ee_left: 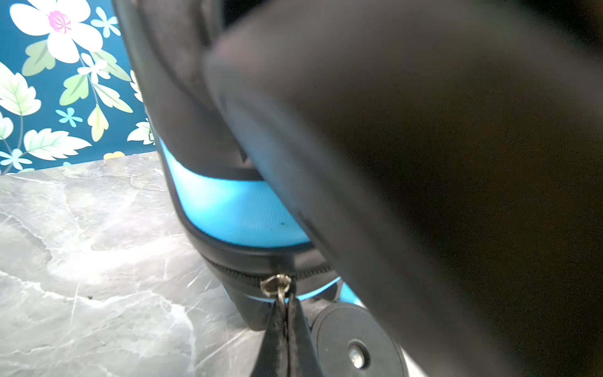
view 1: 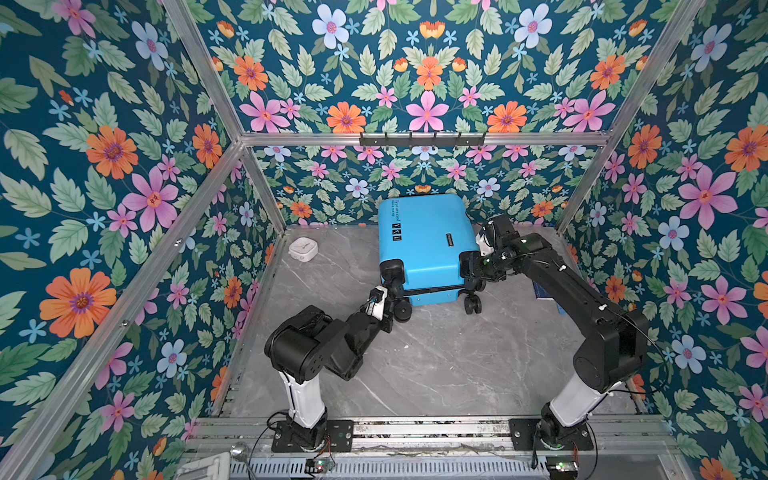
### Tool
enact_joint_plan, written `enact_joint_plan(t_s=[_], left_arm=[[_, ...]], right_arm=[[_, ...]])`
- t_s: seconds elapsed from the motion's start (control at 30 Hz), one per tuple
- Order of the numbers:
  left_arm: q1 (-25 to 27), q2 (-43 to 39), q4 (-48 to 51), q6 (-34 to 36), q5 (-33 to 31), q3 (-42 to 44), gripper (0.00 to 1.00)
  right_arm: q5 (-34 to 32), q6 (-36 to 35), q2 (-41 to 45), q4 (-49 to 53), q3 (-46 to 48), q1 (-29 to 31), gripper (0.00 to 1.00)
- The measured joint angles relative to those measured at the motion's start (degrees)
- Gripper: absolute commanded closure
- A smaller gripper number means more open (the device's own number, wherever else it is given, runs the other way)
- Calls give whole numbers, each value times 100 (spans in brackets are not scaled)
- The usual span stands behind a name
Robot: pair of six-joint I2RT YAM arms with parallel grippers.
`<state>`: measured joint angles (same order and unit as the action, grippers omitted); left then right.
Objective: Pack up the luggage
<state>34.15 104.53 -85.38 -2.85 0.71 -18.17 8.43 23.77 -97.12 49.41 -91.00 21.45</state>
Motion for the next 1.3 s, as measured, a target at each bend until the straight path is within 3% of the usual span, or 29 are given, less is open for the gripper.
enact_joint_plan(t_s=[0.33,0.93,1.07,1.2,1.3], left_arm=[[564,-52,463,66,-848,-260,100],[1104,4,968,0,-1554,-695,100],[1200,17,953,-133,-1480,-706,100],[1373,-133,542,48,-634,-546,100],[1379,-291,286,92,-398,-240,100]], right_arm=[[-411,-92,0,50,0,26,93],[-1180,-160,-63,387,-133,79,94],[-1193,-162,-131,487,-260,96,95],[-505,68,-146,468,-291,286,95],[-85,153,-63,481,-280,337,95]])
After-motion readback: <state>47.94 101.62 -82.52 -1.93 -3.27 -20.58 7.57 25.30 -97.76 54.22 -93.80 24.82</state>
